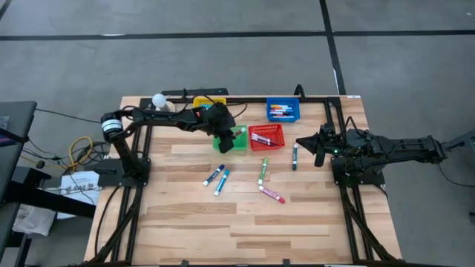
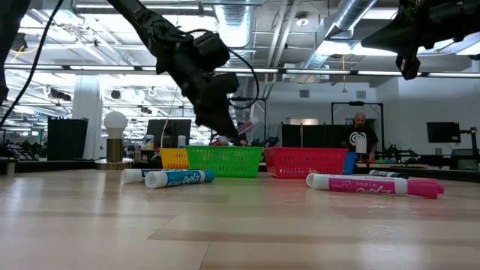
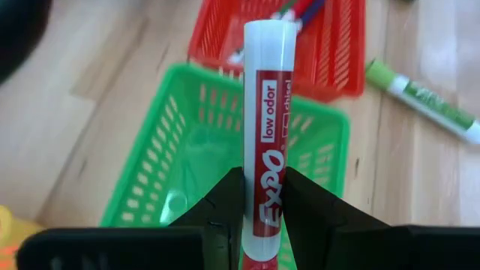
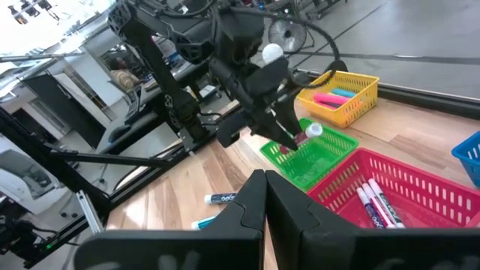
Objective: Pick & Place Markers
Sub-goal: Put the large red marker into the green bin
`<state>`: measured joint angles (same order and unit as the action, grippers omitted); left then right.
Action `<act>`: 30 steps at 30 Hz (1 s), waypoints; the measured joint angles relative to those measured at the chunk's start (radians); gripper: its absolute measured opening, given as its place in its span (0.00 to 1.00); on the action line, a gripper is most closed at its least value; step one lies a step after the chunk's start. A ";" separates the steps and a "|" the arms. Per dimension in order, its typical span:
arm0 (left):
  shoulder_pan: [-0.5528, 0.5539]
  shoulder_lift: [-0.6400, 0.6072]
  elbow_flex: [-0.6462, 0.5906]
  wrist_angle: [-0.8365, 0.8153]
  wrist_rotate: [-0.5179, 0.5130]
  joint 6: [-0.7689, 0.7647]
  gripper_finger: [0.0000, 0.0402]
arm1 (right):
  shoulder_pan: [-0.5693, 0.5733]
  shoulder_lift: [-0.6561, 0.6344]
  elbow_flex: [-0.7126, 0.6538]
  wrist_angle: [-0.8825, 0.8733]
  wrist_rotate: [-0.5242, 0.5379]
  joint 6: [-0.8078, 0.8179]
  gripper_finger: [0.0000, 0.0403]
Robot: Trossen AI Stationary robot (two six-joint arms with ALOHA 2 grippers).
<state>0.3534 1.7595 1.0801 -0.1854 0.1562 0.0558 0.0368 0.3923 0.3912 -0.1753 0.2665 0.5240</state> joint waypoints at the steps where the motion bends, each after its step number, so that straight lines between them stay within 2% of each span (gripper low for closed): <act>1: 0.000 0.004 0.000 -0.013 0.000 0.000 0.19 | 0.000 0.000 0.000 0.000 0.000 0.000 0.00; 7: 0.003 0.009 0.000 -0.071 0.000 0.000 0.19 | 0.000 0.000 0.000 0.000 0.002 0.000 0.00; 18: 0.007 0.009 0.000 -0.072 -0.001 0.001 0.19 | 0.000 0.000 0.000 0.000 0.001 0.000 0.00; 30: 0.015 0.014 0.000 -0.070 -0.002 0.069 0.19 | 0.000 0.000 0.000 0.000 0.002 0.000 0.00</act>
<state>0.3683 1.7738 1.0801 -0.2552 0.1543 0.1244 0.0368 0.3923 0.3912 -0.1757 0.2680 0.5243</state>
